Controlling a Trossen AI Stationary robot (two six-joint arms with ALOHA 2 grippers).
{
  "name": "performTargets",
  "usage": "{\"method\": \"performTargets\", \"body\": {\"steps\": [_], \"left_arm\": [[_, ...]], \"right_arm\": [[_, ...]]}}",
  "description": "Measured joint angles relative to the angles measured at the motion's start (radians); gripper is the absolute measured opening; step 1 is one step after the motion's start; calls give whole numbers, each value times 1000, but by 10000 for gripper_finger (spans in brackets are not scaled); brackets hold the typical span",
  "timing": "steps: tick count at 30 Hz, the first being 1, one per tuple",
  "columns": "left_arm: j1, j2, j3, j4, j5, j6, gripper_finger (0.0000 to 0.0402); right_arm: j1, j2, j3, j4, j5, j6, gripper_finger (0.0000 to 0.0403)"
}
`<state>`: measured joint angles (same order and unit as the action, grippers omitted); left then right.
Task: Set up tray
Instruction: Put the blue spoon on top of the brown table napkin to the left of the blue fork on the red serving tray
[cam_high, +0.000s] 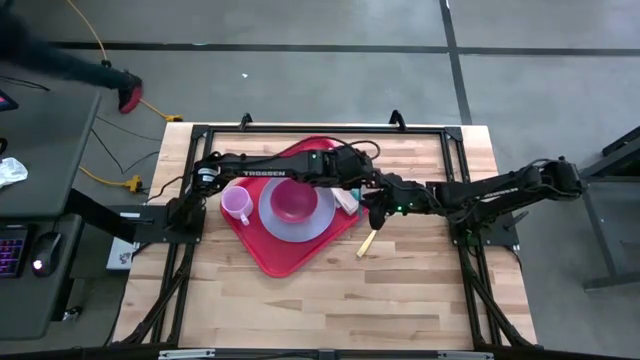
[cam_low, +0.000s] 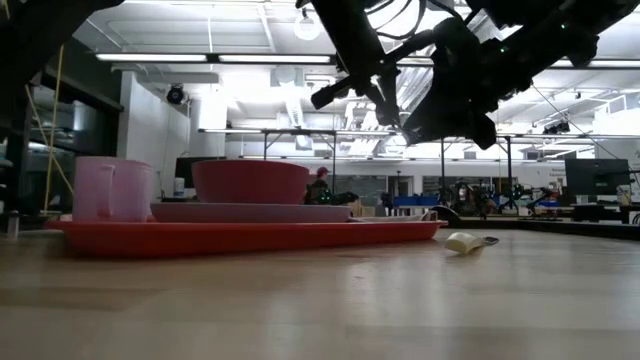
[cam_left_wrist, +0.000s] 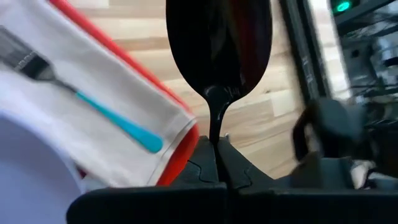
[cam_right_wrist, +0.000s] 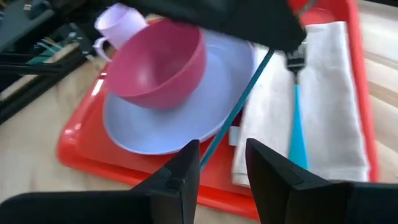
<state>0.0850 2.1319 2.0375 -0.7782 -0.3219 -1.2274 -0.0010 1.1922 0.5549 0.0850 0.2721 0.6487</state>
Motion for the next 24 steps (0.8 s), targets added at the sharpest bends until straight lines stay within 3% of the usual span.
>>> {"method": "performTargets", "body": {"steps": [11, 24], "left_arm": [[39, 0, 1, 62, 6, 34, 10], [42, 0, -1, 82, 17, 48, 10]], "right_arm": [[-47, -8, 0, -56, 38, 26, 135], [-107, -7, 0, -62, 0, 24, 128]]}}
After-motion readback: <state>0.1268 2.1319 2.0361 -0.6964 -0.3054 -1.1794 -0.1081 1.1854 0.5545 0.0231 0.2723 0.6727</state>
